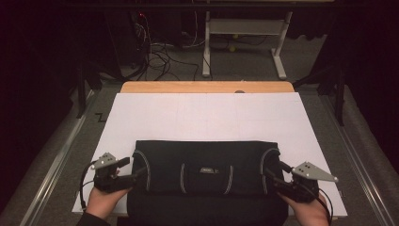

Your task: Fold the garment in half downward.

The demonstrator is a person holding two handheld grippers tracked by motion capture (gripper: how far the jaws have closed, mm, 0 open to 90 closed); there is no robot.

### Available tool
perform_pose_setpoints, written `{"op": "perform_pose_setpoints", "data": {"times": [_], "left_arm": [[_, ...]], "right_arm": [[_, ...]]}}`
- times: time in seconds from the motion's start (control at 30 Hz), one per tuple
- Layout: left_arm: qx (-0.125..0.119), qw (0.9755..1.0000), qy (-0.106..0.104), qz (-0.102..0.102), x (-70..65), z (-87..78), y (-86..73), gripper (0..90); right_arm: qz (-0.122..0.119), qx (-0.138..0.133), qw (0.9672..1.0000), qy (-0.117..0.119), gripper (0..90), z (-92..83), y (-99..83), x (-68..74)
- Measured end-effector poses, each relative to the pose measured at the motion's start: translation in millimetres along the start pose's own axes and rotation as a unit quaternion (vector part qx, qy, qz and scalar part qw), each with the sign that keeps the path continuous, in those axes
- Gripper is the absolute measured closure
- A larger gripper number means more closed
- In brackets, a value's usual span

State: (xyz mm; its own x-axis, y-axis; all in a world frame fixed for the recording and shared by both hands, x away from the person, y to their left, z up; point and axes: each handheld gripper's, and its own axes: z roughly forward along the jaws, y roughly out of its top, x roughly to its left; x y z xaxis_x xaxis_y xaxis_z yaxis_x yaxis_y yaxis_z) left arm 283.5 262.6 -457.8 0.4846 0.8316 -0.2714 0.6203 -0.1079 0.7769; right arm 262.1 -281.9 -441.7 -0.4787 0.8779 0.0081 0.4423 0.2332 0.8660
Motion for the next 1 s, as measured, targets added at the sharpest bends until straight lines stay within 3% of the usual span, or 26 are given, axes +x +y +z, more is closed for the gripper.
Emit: {"op": "perform_pose_setpoints", "data": {"times": [0.1,0.23,0.3,0.4,0.53,0.57,0.6,0.63,0.7,0.9,1.0], "left_arm": [[0.006,0.9998,0.0,-0.018,9.8,11.9,10.5,13.8],[0.023,0.9988,0.028,-0.034,17.7,32.6,21.2,13.7],[0.031,0.9978,0.045,-0.039,22.1,41.1,23.9,12.6],[0.052,0.9955,0.057,-0.055,28.8,52.7,23.9,12.2],[0.072,0.9934,0.069,-0.057,29.7,58.3,23.0,12.4],[0.074,0.9927,0.075,-0.059,28.5,58.1,22.9,12.8],[0.08,0.9908,0.096,-0.051,25.9,57.1,22.8,16.2],[0.082,0.9903,0.103,-0.046,24.4,56.8,22.5,25.2],[0.083,0.9906,0.104,-0.034,21.2,57.4,20.9,31.6],[0.078,0.994,0.068,-0.036,17.3,60.2,19.9,58.9],[0.069,0.9955,0.052,-0.039,19.1,60.9,17.8,66.1]], "right_arm": [[0.012,-0.006,0.9996,-0.024,45.6,10.8,11.8,-13.0],[0.043,0.0,0.9982,-0.042,40.8,33.0,25.3,-31.6],[0.056,0.016,0.997,-0.052,36.3,48.2,27.2,-39.1],[0.074,0.064,0.9932,-0.062,27.2,69.8,23.5,-46.8],[0.082,0.114,0.9885,-0.057,25.7,85.4,15.8,-47.6],[0.076,0.116,0.9884,-0.061,27.1,85.9,14.7,-46.6],[0.077,0.118,0.9881,-0.063,30.3,85.3,14.9,-45.6],[0.073,0.12,0.9885,-0.057,39.6,83.8,15.1,-44.8],[0.068,0.118,0.9897,-0.045,49.9,82.7,14.4,-43.4],[0.077,0.115,0.9903,-0.011,72.0,83.3,14.3,-42.3],[0.068,0.112,0.9914,-0.009,76.2,84.0,14.3,-40.0]]}}
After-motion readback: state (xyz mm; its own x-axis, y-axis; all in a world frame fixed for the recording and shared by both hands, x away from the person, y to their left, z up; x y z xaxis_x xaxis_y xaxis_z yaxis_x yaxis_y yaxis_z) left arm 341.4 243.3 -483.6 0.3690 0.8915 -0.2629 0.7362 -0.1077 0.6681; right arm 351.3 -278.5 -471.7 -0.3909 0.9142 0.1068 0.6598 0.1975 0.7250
